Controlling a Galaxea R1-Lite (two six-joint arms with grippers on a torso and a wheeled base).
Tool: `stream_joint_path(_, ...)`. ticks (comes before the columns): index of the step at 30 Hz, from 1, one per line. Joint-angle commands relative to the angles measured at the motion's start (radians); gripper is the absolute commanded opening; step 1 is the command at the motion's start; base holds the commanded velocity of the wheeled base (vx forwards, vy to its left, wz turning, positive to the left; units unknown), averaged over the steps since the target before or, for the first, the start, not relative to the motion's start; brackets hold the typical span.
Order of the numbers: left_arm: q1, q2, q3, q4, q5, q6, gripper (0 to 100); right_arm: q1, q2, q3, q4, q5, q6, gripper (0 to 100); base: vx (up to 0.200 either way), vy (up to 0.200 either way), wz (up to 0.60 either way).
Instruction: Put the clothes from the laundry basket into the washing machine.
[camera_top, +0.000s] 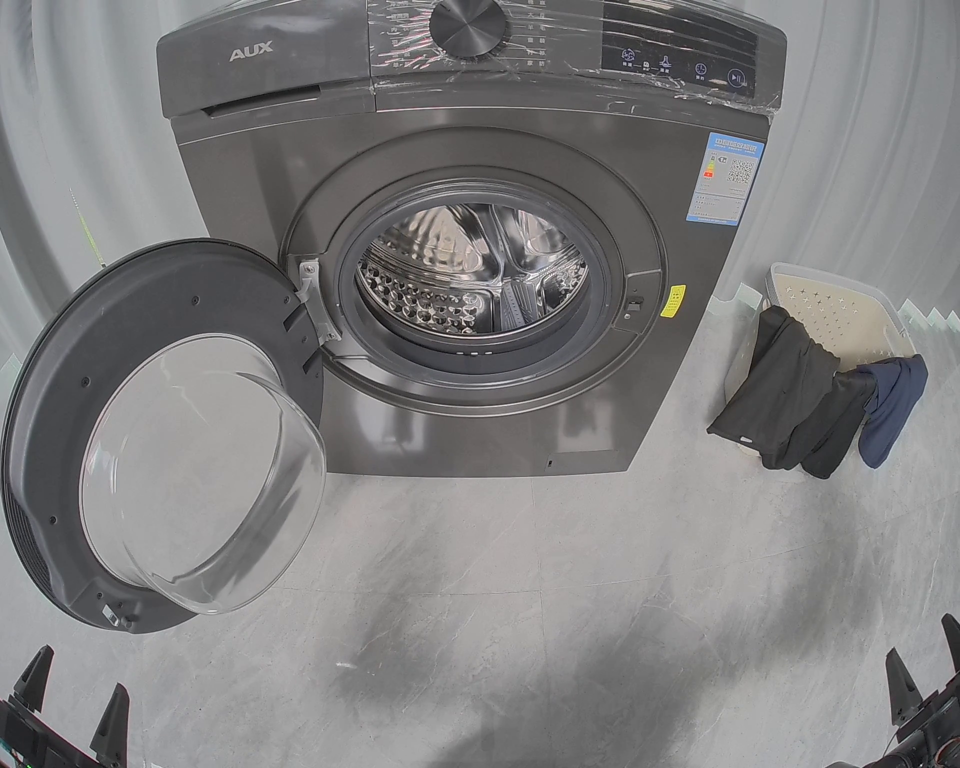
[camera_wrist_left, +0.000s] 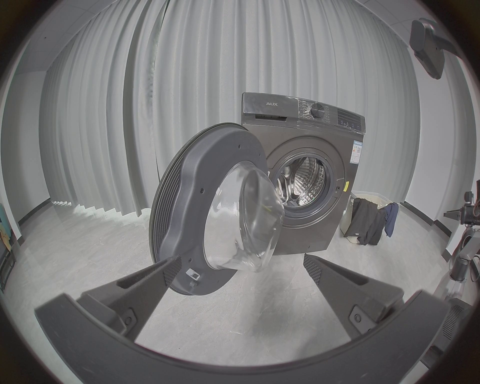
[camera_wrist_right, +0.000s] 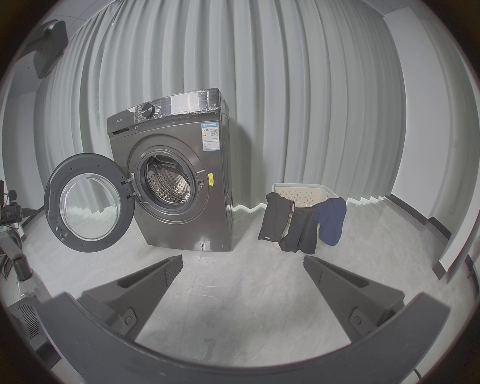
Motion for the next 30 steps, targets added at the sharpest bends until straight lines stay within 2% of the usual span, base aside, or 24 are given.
stream_joint_path(1, 0.002, -0.017, 0.016, -0.001, 0.000, 0.000, 100, 0.000, -0.021, 0.015, -0.002, 0.000, -0.001, 100, 0.000, 0.000, 0.00)
stream_joint_path(20, 0.000, -0.017, 0.016, -0.001, 0.000, -0.002, 100, 0.000, -0.021, 0.016, 0.000, 0.000, -0.003, 100, 0.000, -0.189, 0.00)
stream_joint_path(30, 0.002, -0.017, 0.016, -0.001, 0.000, 0.000, 100, 0.000, -0.021, 0.015, 0.000, 0.000, -0.003, 100, 0.000, 0.000, 0.00)
